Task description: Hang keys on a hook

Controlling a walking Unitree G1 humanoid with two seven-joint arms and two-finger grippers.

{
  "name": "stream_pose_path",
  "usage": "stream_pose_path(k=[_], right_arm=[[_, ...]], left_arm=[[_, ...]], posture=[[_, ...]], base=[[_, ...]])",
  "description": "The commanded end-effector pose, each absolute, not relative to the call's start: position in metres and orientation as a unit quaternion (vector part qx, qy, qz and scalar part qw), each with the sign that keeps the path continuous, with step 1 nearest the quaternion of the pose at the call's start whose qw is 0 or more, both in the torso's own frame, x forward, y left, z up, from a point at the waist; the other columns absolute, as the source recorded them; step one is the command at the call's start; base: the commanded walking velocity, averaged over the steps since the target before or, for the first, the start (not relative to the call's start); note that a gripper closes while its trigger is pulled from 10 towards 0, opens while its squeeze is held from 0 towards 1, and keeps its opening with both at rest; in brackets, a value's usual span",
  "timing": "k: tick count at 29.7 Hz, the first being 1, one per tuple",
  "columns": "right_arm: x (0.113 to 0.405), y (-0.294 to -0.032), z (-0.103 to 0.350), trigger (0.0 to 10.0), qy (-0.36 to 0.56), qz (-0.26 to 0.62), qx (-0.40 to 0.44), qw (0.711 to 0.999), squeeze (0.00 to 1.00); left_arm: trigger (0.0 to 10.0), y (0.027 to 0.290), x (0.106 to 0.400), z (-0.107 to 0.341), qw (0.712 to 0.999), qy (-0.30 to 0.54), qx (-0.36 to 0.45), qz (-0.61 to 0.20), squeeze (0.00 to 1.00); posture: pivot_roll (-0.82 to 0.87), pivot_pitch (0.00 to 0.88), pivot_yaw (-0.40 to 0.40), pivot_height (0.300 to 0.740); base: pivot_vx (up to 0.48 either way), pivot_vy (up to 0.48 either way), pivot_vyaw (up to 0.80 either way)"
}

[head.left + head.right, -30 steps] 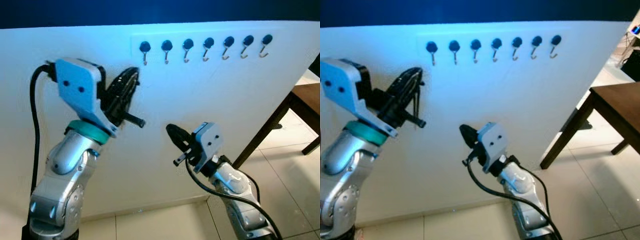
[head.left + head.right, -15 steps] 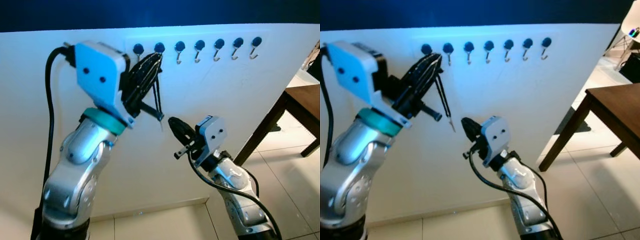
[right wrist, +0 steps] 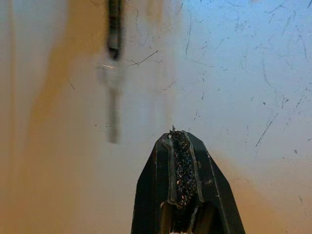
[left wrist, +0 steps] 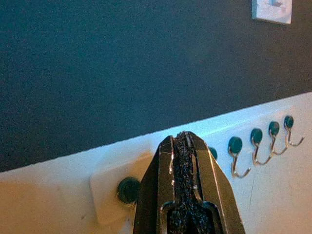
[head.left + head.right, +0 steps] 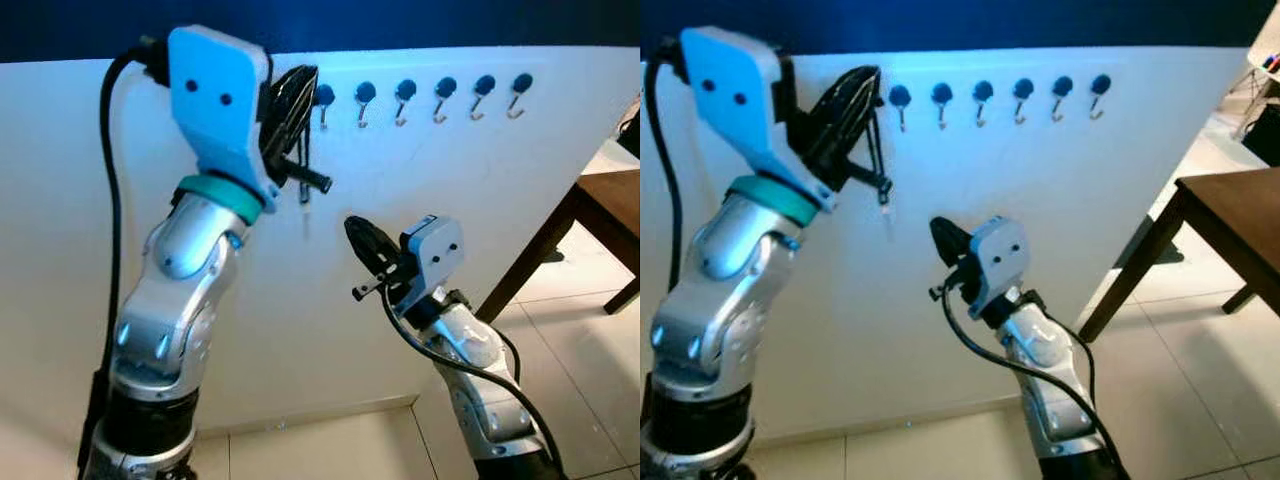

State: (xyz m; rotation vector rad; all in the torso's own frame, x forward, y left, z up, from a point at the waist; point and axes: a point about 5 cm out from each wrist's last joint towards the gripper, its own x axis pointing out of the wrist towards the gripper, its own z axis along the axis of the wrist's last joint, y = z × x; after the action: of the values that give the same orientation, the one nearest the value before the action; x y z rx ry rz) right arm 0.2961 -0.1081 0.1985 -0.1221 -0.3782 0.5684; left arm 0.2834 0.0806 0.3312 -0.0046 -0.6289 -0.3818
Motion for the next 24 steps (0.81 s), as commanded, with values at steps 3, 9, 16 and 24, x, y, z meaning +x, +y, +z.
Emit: stream_pose_path(k=[3, 9, 16, 24], right_arm=[[0.296, -0.106, 0.199, 10.0, -0.184, 0.278, -0.060, 0.941, 0.00], [0.295, -0.105, 0.204, 10.0, -0.188, 0.278, -0.058, 0.940, 0.00], [0.293, -0.105, 0.204, 10.0, -0.186, 0.282, -0.059, 0.939, 0.00], [0.292, -0.105, 0.203, 10.0, -0.188, 0.276, -0.056, 0.941, 0.00]], left_arm=[[10.0, 0.079, 0.292, 0.332, 0.938, -0.305, 0.006, -0.163, 0.00], [10.0, 0.081, 0.300, 0.333, 0.942, -0.301, 0.012, -0.149, 0.00], [10.0, 0.084, 0.304, 0.333, 0.943, -0.300, 0.016, -0.142, 0.00], [10.0, 0.083, 0.307, 0.330, 0.944, -0.299, 0.015, -0.141, 0.00]], posture=[[-0.12, 0.026, 0.053, 0.740], [-0.12, 0.076, 0.054, 0.740], [-0.13, 0.068, 0.058, 0.740], [-0.13, 0.038, 0.062, 0.740]], base=[[0.000, 0.000, 0.00], [0.000, 0.000, 0.00], [0.000, 0.000, 0.00], [0.000, 0.000, 0.00]])
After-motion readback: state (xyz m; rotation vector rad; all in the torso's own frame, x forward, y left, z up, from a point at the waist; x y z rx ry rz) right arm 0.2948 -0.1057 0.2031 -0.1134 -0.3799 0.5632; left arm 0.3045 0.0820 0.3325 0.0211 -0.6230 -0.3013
